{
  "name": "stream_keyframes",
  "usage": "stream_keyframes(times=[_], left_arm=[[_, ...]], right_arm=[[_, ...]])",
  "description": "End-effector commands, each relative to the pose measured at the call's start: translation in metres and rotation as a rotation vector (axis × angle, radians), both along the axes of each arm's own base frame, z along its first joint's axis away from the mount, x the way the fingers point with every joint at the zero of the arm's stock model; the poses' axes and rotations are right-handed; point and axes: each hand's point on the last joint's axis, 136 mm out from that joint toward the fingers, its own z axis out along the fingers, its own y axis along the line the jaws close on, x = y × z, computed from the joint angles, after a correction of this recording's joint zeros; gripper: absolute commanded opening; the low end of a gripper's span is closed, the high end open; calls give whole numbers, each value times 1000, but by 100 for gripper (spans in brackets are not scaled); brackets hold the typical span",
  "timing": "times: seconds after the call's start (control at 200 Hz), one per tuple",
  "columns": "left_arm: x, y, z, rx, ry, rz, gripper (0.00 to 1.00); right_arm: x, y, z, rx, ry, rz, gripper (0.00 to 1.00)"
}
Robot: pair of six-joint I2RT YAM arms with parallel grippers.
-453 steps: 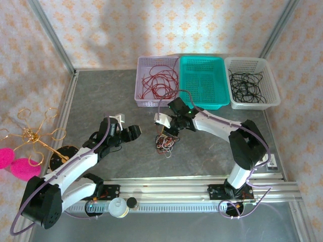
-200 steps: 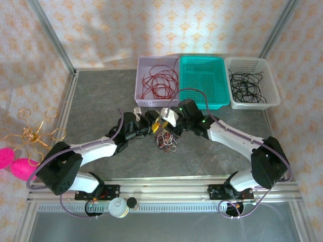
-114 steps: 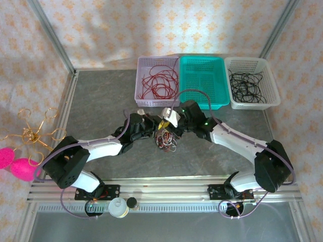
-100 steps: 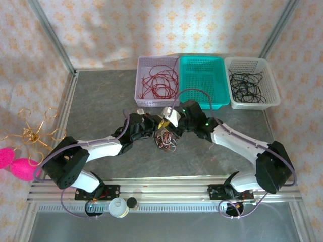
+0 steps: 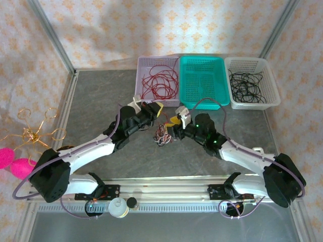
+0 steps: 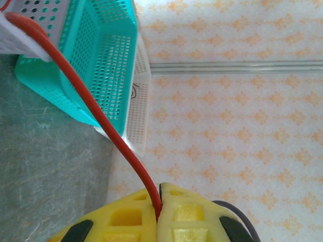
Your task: Untangle the cables
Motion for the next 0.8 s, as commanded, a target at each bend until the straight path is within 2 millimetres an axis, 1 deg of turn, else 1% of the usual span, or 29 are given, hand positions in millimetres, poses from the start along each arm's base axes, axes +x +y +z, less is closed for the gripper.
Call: stream_keyframes(times=[0.0, 0.05, 0.12, 0.18, 0.23, 0.275, 0.315, 0.38, 0.486, 0.656, 0.686, 0.691, 0.796], left_arm=[[-2, -3, 31, 59, -72, -24, 0], [-2, -4, 37, 88, -81, -34, 0], [-3, -7, 45, 121, -97, -48, 0], [-4, -9, 55, 123, -117, -60, 0], [-6, -11, 63, 115, -133, -69, 0], [-8, -13, 70, 107, -145, -76, 0], [-9, -14, 77, 104, -158, -78, 0], [-10, -15, 87, 103, -182, -83, 0], [-12, -12, 107, 121, -226, -78, 0], [-15, -8, 156, 174, -331, -66, 0], [-16, -8, 164, 184, -345, -67, 0], [-15, -9, 162, 190, -343, -69, 0], [-18, -10, 194, 207, -406, -81, 0]], right_arm=[[5, 11, 57, 267, -39, -2, 45], [6, 14, 60, 291, -35, -7, 45], [14, 15, 58, 305, -17, -57, 45], [25, 14, 51, 312, 32, -117, 43], [32, 18, 44, 304, 69, -138, 41], [39, 20, 33, 290, 106, -173, 39], [42, 24, 25, 277, 126, -178, 38], [42, 29, 12, 249, 134, -185, 35], [41, 29, -12, 214, 153, -198, 29], [35, 21, -58, 164, 228, -232, 23], [35, 20, -63, 157, 235, -235, 23], [35, 20, -64, 155, 238, -236, 23], [34, 16, -87, 123, 268, -259, 19]])
